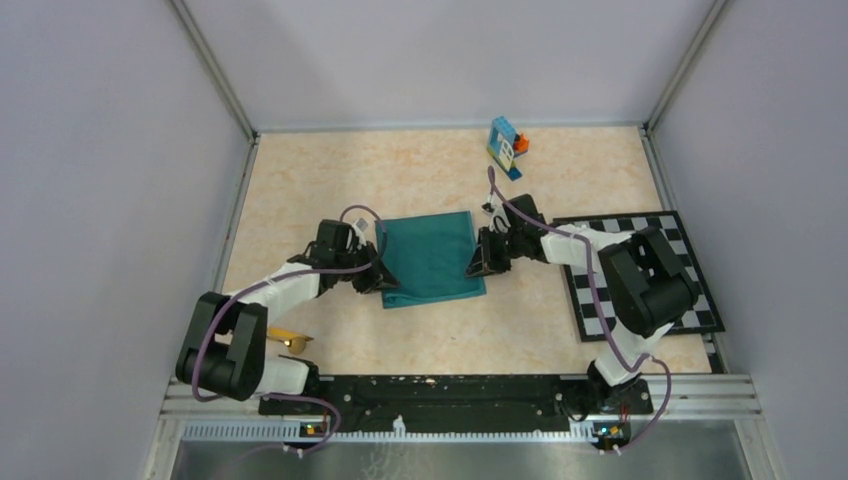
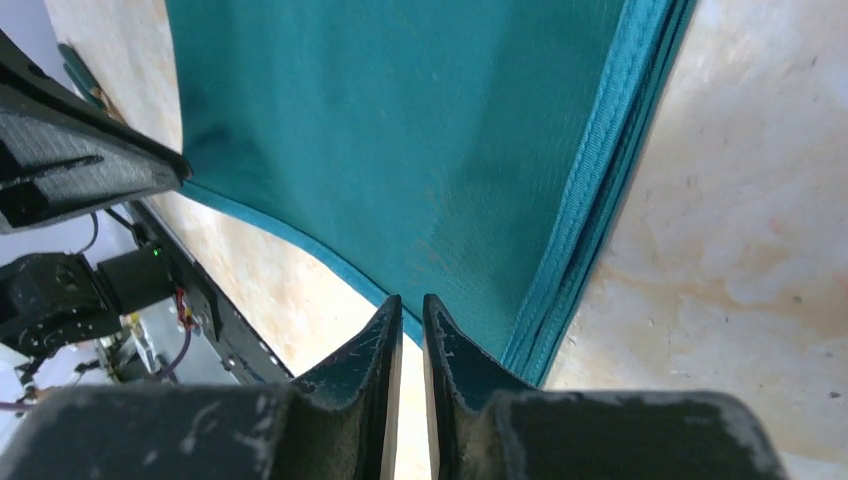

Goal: Fold the napkin into a case and place the utensils inside
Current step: Smooth out the square-folded napkin at the center of the board.

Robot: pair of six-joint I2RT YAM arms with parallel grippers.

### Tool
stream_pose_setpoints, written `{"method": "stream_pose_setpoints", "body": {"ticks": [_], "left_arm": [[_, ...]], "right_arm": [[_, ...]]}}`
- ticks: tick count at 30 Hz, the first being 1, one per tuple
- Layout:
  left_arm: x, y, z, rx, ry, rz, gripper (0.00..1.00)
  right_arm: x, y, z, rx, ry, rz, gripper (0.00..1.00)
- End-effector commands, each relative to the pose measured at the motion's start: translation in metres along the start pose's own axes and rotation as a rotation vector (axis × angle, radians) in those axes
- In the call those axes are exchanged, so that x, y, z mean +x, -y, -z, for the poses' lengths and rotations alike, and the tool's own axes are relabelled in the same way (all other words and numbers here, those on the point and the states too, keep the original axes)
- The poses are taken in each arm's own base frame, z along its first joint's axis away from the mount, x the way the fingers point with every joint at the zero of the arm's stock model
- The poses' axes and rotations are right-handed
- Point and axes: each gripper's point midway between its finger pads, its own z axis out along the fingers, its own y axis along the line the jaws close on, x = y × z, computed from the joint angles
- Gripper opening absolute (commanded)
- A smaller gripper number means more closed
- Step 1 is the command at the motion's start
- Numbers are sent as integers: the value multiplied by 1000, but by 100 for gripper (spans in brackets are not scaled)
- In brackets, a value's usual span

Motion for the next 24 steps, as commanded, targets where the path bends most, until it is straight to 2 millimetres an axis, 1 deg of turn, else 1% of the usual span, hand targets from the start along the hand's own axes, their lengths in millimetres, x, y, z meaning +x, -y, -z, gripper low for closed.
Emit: {"method": "stream_pose_setpoints", "body": {"ticks": [1, 4, 7, 9, 10, 11, 13, 15, 16, 18, 19, 21, 23, 24], "left_arm": [[8, -16, -4, -7, 25, -26, 15], [24, -32, -5, -29, 12, -5, 14], [36, -43, -7, -36, -3, 11, 13], [40, -50, -8, -55, -7, 15, 13], [42, -53, -8, -64, -9, 18, 13], [43, -56, -9, -72, -9, 20, 13], [44, -57, -9, -76, -10, 20, 13], [44, -51, -7, -57, -16, 21, 12], [43, -45, -5, -38, -19, 18, 14], [39, -28, 4, 8, -14, -1, 23], [36, -18, 9, 38, -9, -17, 26], [29, 5, 21, 100, 4, -54, 33], [22, 26, 31, 150, 11, -84, 34], [18, 33, 35, 162, 19, -96, 34]], "right_arm": [[10, 0, -6, -45, -2, 3, 12], [24, 15, -9, -14, -17, -17, 12], [34, 27, -12, 19, -33, -24, 12], [34, 29, -11, 36, -36, -19, 12], [31, 26, -9, 36, -31, -11, 13], [26, 21, -7, 30, -22, 2, 14], [12, 1, 1, 1, 15, 50, 20], [-5, -23, 7, -21, 52, 104, 25], [-13, -35, 9, -35, 65, 125, 27], [-27, -60, 12, -88, 89, 150, 29], [-37, -74, 12, -128, 116, 160, 30], [-48, -94, 8, -201, 139, 156, 32], [-54, -112, -1, -279, 138, 153, 33], [-56, -115, -10, -300, 129, 139, 33]]}}
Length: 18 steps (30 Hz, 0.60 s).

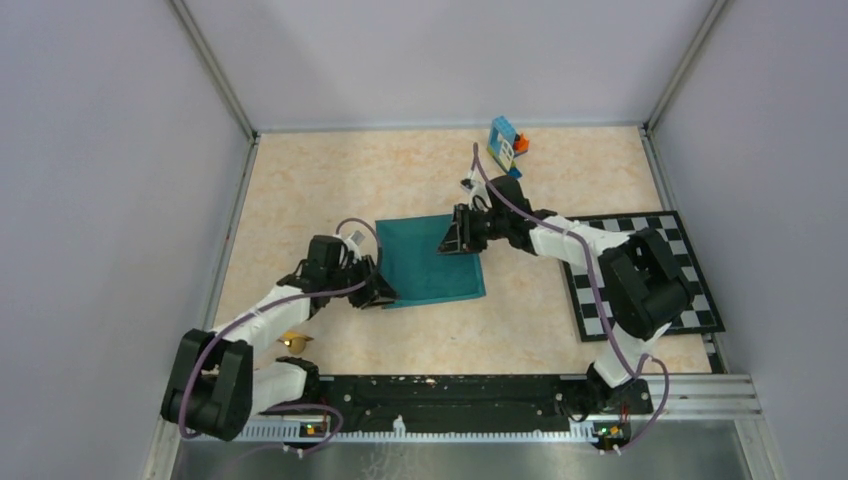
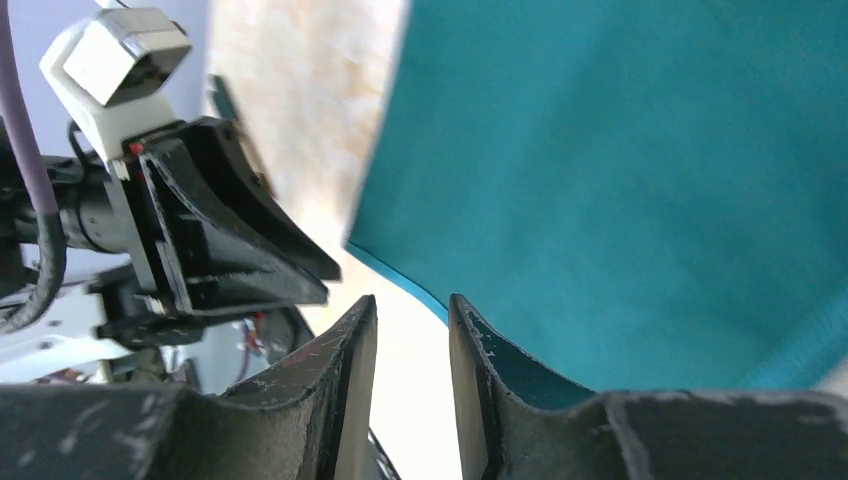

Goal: Fold the napkin into a case and place the utensils inside
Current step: Smooth out the square-folded napkin at the center of the board.

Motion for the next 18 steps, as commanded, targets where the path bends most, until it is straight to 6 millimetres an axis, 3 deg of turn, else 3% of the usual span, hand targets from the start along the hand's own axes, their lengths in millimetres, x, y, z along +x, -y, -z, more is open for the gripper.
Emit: {"method": "stream_pose_setpoints", "body": {"ticks": [1, 5, 10, 14, 18], "left_arm": [[-26, 55, 21, 134, 50, -104, 31], [-43, 55, 12, 110, 53, -106, 15], [-46, 20, -8, 6, 33, -80, 8], [-37, -6, -14, -41, 35, -54, 4], [-25, -23, -17, -74, 32, -21, 3]], "right_arm": [[-31, -48, -24, -186, 56, 18, 33], [-36, -61, -55, -262, 46, -3, 32], [-33, -73, -88, -355, 22, -39, 38], [-24, -82, -109, -378, -10, -36, 59], [-16, -86, -125, -380, -25, -40, 63]]}}
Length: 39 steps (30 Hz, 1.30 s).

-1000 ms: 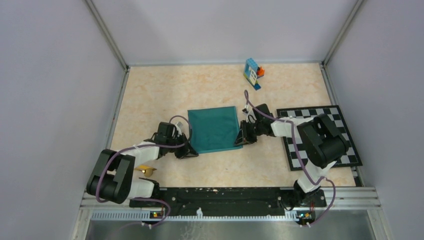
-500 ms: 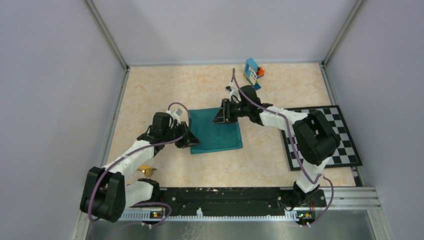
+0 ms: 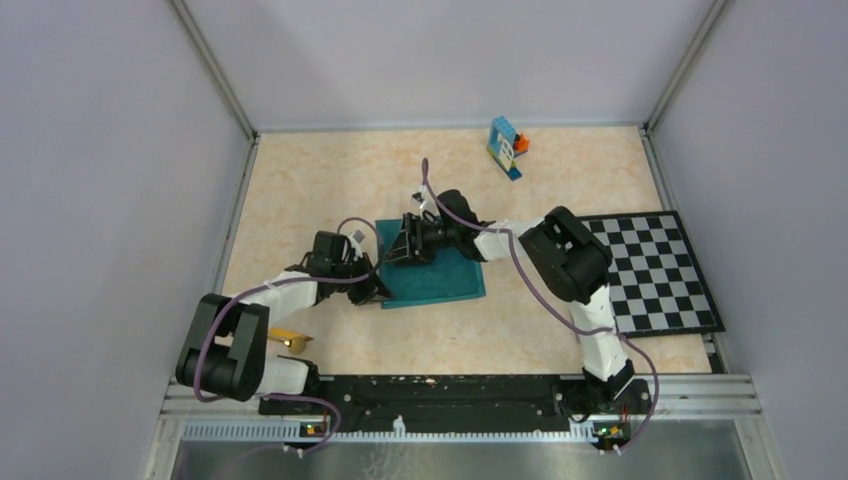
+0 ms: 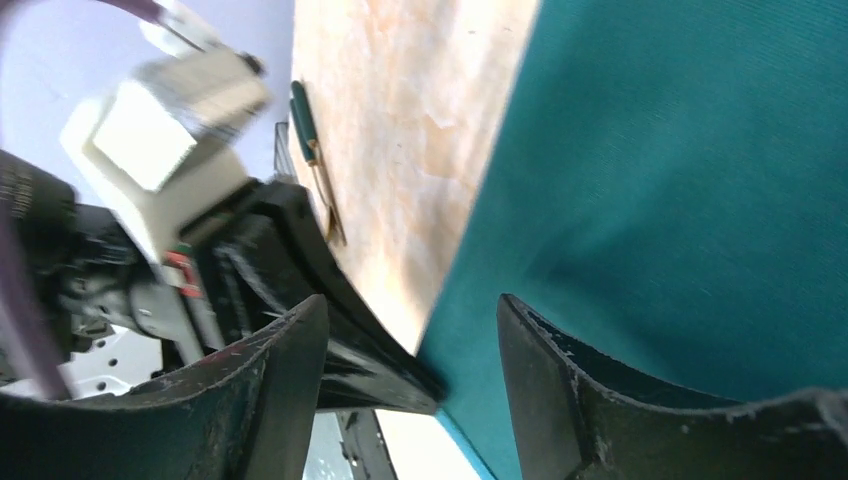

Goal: Fold the napkin into a case and place the utensils inside
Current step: Smooth out the square-folded napkin at the center of the board.

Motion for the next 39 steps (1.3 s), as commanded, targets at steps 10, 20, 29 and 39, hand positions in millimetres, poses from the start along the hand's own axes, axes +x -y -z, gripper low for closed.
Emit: {"method": "stream_pose_setpoints", "body": {"ticks": [10, 20, 29, 39], "left_arm": [[18, -41, -9, -105, 12, 54, 0], [26, -54, -9, -155, -3, 65, 0], [32, -61, -7, -179, -2, 70, 0], [38, -65, -6, -183, -7, 79, 0]], "right_arm": [[-14, -22, -46, -89, 46, 51, 68], [-38, -9, -67, -40, 92, 92, 67], [-60, 19, -89, 16, 110, 93, 66], [-86, 59, -110, 68, 108, 71, 66]]}}
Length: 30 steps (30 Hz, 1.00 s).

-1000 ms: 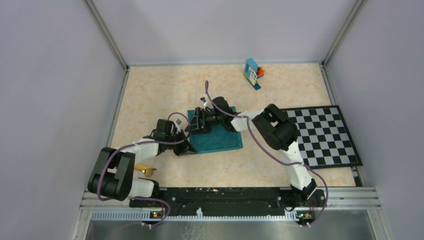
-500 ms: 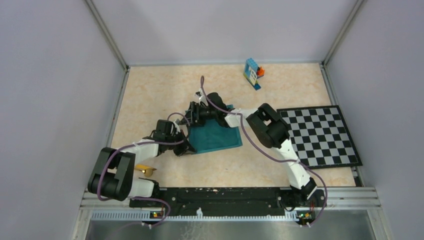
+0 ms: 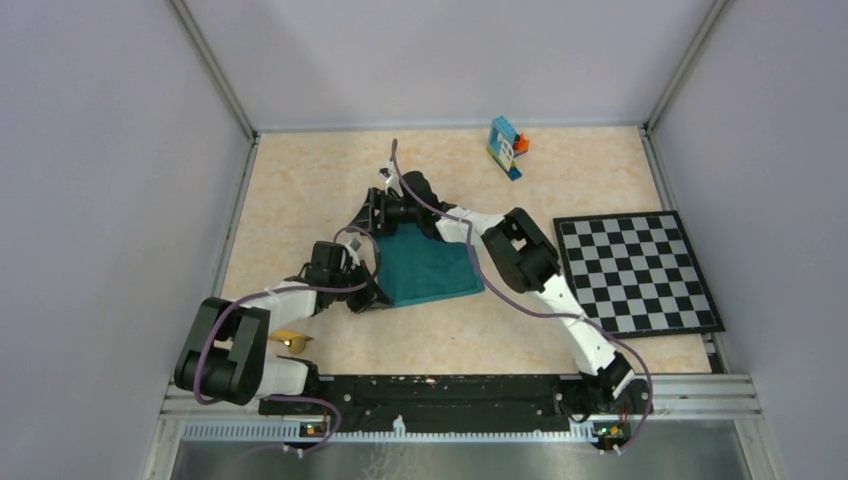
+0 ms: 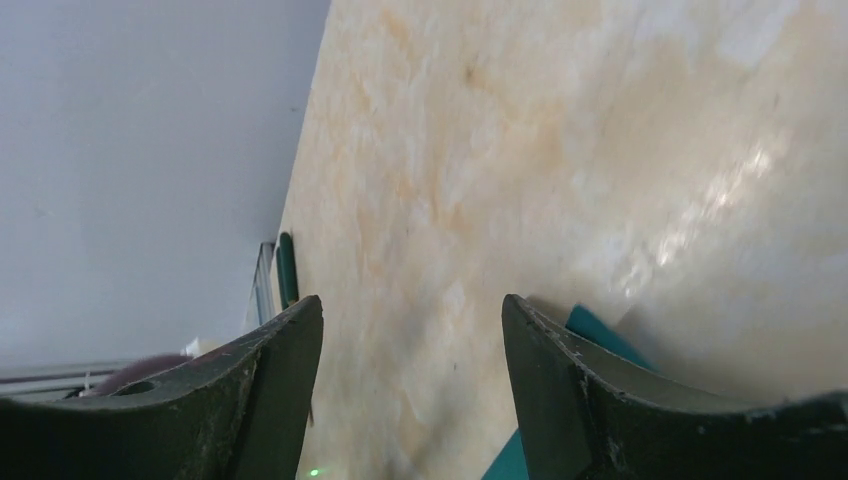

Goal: Fold the napkin into a case and place the utensils inside
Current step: Smooth out the square-folded napkin at the center of the board.

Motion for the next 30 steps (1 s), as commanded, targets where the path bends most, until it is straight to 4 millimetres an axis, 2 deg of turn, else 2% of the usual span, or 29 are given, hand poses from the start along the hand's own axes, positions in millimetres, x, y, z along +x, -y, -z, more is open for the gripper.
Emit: {"method": "stream_pose_setpoints", "body": {"ticks": [1, 6, 9, 11, 13, 14, 16, 17, 19, 21, 23, 26, 30], "left_arm": [[19, -43, -2, -160, -18, 28, 0], [17, -41, 1, -158, -10, 23, 0], [13, -36, 3, -150, 2, 15, 0], [10, -30, 4, -133, 4, 6, 0], [6, -20, 7, -106, 4, -6, 0], [3, -14, 8, -88, 8, -14, 0], [-3, 0, 13, -51, 17, -29, 4], [-6, 8, 16, -29, 21, -38, 5], [-13, 25, 22, 17, 30, -59, 13], [-18, 42, 29, 63, 37, -76, 22], [-26, 63, 38, 122, 52, -98, 28], [-39, 89, 47, 184, 76, -127, 32], [-60, 94, 41, 166, 102, -147, 32]], "right_arm": [[6, 68, -15, 126, -28, -38, 66], [-7, 87, -30, 132, -22, -46, 66], [-29, 82, -35, 106, 11, -18, 66], [-48, 62, -35, 69, 28, 12, 66], [-75, 28, -25, 35, 63, 72, 66], [-95, 2, -13, 25, 90, 103, 67], [-122, -31, 13, 13, 131, 139, 68], [-136, -41, 30, 14, 148, 145, 68], [-146, -52, 60, 35, 151, 146, 68], [-144, -54, 86, 71, 129, 148, 68], [-128, -49, 106, 96, 87, 144, 68], [-101, -37, 131, 119, 54, 120, 66], [-87, -21, 159, 113, 91, 94, 64]]}}
